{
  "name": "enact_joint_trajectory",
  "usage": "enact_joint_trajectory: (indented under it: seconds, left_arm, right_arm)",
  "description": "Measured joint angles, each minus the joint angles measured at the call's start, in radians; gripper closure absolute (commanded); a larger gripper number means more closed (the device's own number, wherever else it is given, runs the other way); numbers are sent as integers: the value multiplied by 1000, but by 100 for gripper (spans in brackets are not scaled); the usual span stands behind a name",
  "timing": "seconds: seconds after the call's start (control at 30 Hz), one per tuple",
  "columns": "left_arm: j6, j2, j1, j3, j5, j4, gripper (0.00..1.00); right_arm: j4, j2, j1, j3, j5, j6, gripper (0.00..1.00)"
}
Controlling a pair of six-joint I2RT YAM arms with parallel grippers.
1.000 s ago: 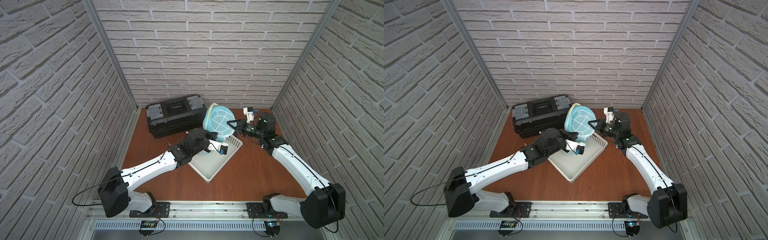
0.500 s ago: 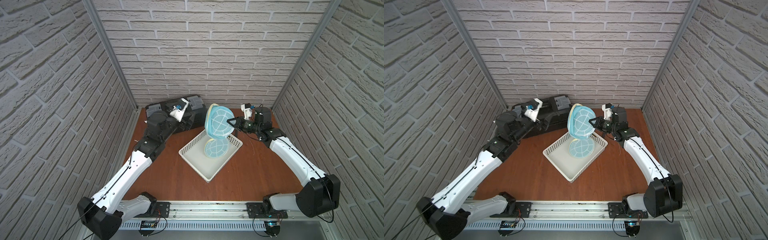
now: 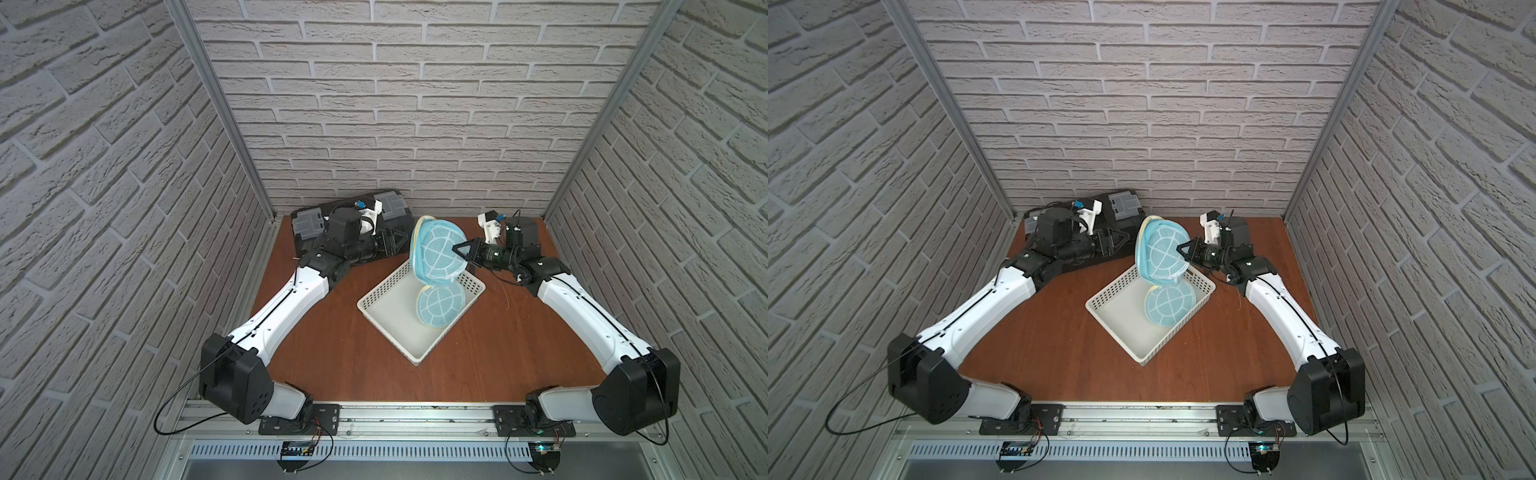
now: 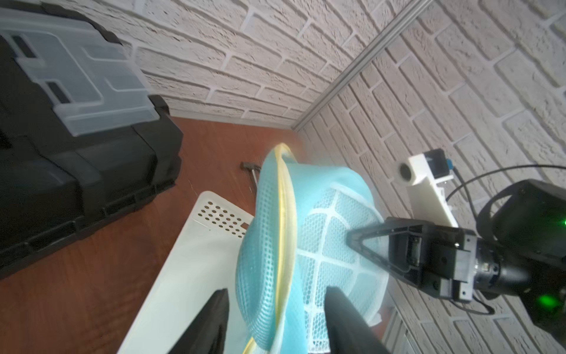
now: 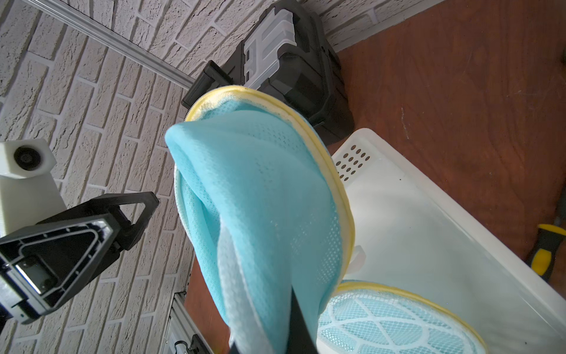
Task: Turn the laundry bag inside out
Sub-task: Turn over the laundry bag.
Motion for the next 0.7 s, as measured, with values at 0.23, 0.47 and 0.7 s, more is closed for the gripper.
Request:
enact_joint_trajectory:
  seconds: [0.23,0.47,0.7]
  left_arm:
    - [58,43,-53,80,-55,-99,51]
    - [121,140,-51,142,-89,-160,56]
    - [151,177,-45,174,-86,-174,55]
  right_arm:
    - [-10,0,4,0,-6,-10,97]
    - [-10,2,6,12,-23,-10,97]
    - [-10,2,6,14,-24,-11,97]
